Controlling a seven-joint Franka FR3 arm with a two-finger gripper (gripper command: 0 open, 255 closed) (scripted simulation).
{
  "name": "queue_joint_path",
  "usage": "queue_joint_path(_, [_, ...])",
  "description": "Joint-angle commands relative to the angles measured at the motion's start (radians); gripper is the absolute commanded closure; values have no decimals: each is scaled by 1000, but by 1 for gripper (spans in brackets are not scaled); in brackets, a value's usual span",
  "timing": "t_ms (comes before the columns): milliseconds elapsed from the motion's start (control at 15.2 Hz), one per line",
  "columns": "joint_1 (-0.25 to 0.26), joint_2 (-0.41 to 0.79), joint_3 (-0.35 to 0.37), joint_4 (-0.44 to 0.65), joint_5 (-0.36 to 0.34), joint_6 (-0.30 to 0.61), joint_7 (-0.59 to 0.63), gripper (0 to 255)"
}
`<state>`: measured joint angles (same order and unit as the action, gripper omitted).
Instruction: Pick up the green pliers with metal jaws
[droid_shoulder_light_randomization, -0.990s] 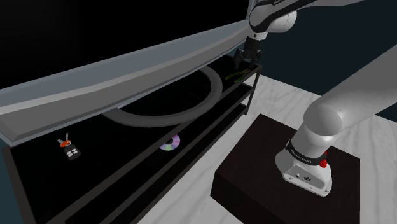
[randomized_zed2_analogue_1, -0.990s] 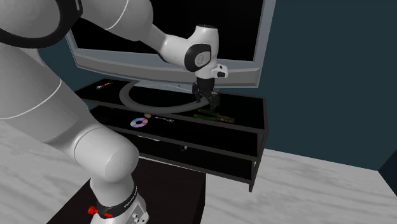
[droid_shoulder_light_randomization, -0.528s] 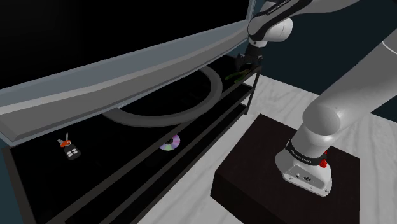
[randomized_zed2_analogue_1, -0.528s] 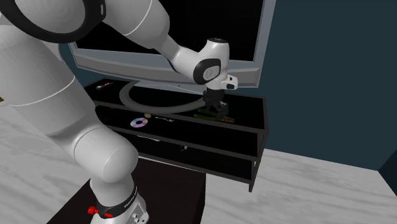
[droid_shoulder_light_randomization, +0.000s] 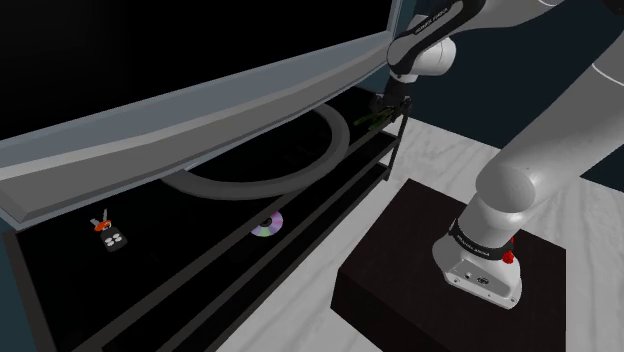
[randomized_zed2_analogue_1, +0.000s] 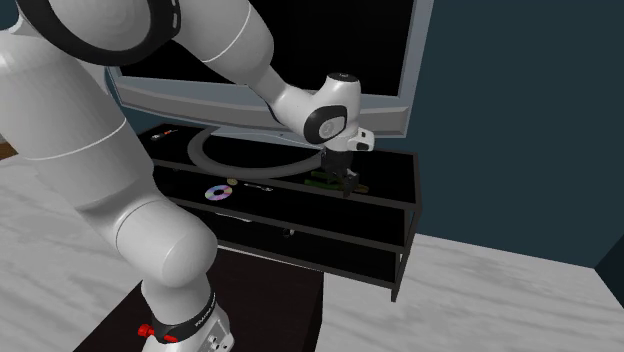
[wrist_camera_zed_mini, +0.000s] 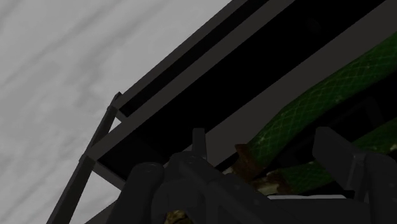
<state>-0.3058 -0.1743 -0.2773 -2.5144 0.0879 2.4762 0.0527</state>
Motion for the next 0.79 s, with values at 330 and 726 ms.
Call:
queue_joint_path(330, [5, 11, 5, 1, 3, 8, 2, 255])
queue_joint_path(726, [-1, -34, 7, 18, -20, -53, 19, 255])
